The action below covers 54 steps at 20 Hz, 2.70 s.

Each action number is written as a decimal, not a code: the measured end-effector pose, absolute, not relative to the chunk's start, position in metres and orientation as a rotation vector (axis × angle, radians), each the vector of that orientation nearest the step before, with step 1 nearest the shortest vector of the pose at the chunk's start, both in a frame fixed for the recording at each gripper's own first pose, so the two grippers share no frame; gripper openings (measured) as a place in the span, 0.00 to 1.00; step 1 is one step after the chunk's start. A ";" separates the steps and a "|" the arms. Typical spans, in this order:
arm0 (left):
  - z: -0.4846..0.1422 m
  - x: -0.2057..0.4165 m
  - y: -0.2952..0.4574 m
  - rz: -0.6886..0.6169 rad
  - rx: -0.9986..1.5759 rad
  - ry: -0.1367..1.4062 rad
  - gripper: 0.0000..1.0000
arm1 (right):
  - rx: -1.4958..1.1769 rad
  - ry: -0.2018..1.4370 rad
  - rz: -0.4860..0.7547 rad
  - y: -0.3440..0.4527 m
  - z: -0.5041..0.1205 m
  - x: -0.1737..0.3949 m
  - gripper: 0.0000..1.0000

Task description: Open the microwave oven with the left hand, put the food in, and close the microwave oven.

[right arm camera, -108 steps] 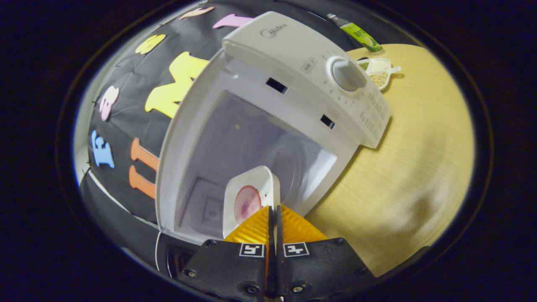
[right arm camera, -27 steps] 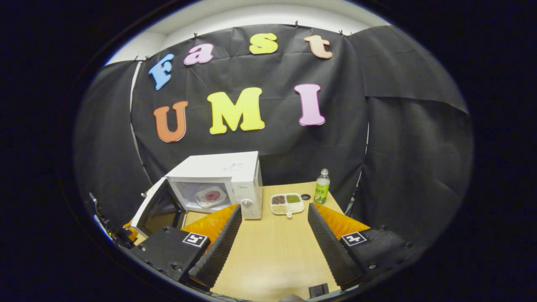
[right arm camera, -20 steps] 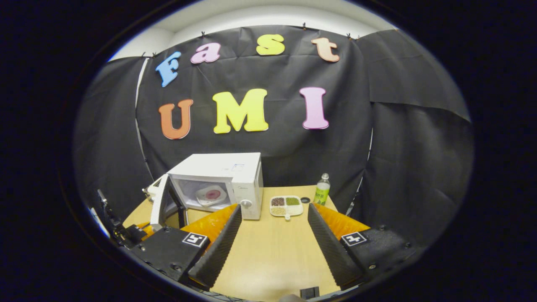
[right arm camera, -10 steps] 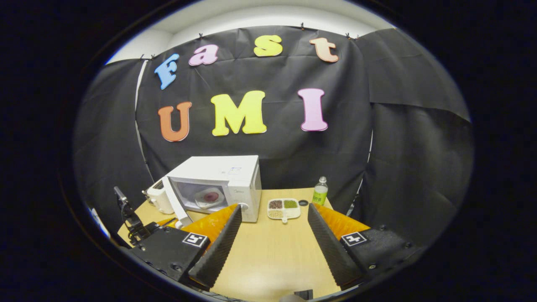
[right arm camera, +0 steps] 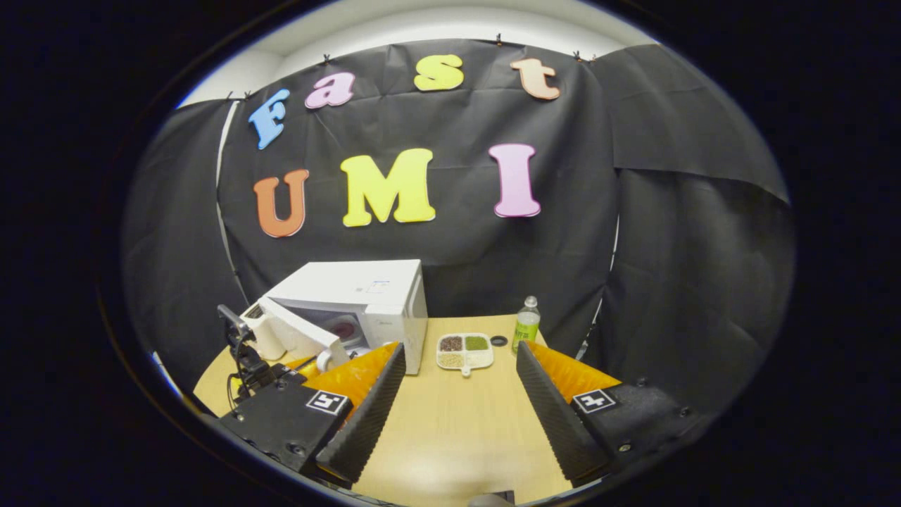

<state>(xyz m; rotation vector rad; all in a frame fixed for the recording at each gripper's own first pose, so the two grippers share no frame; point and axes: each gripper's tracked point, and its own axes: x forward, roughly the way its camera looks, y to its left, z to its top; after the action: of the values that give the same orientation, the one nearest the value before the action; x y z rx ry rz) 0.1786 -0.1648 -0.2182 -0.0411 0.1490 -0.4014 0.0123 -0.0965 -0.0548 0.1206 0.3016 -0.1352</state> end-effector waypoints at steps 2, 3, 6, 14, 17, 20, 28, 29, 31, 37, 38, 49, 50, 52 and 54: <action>-0.217 0.194 -0.175 -0.402 -0.052 0.149 0.00 | 0.122 0.306 -0.144 -0.101 -0.058 0.016 0.92; -0.217 0.201 -0.179 -0.399 -0.056 0.150 0.00 | 0.123 0.311 -0.146 -0.105 -0.063 0.012 1.00; -0.215 0.221 -0.191 -0.392 -0.061 0.149 0.00 | 0.130 0.323 -0.150 -0.110 -0.070 0.015 1.00; -0.213 0.245 -0.197 -0.362 -0.045 0.149 0.00 | 0.153 0.345 -0.143 -0.111 -0.078 0.024 0.92; -0.216 0.257 -0.202 -0.359 -0.054 0.178 0.00 | 0.157 0.350 -0.134 -0.109 -0.079 0.028 0.92; -0.222 0.250 -0.207 -0.359 -0.025 0.185 0.00 | 0.143 0.340 -0.123 -0.107 -0.076 0.031 0.92; -0.196 0.208 -0.199 -0.391 -0.023 0.150 0.16 | 0.124 0.302 -0.107 -0.097 -0.063 0.037 1.00; -0.198 0.204 -0.197 -0.379 -0.003 0.141 0.56 | 0.123 0.298 -0.108 -0.096 -0.063 0.036 1.00; -0.189 0.190 -0.190 -0.369 0.026 0.131 0.95 | 0.122 0.289 -0.111 -0.095 -0.062 0.033 0.92; -0.143 0.132 -0.162 -0.336 -0.002 0.089 0.96 | 0.091 0.283 -0.084 -0.073 -0.067 0.020 1.00; -0.135 0.123 -0.154 -0.322 -0.008 0.092 0.96 | 0.072 0.278 -0.075 -0.067 -0.067 0.017 1.00; -0.043 0.039 -0.054 -0.181 -0.039 0.036 0.96 | 0.021 0.167 -0.102 -0.042 -0.055 -0.002 1.00; -0.036 0.035 -0.047 -0.167 -0.039 0.032 0.96 | 0.030 0.162 -0.107 -0.041 -0.054 -0.005 0.92; -0.024 0.021 -0.037 -0.158 -0.038 0.021 0.96 | 0.041 0.151 -0.115 -0.038 -0.050 -0.010 1.00; -0.016 0.011 -0.028 -0.145 -0.021 0.009 0.96 | 0.059 0.147 -0.115 -0.035 -0.047 -0.015 0.92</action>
<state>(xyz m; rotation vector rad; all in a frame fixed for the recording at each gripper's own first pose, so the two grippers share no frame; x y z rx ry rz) 0.0110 -0.0278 -0.0159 -0.0211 0.0092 -0.1453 -0.0145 -0.0348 -0.0467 0.0589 0.1467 -0.1149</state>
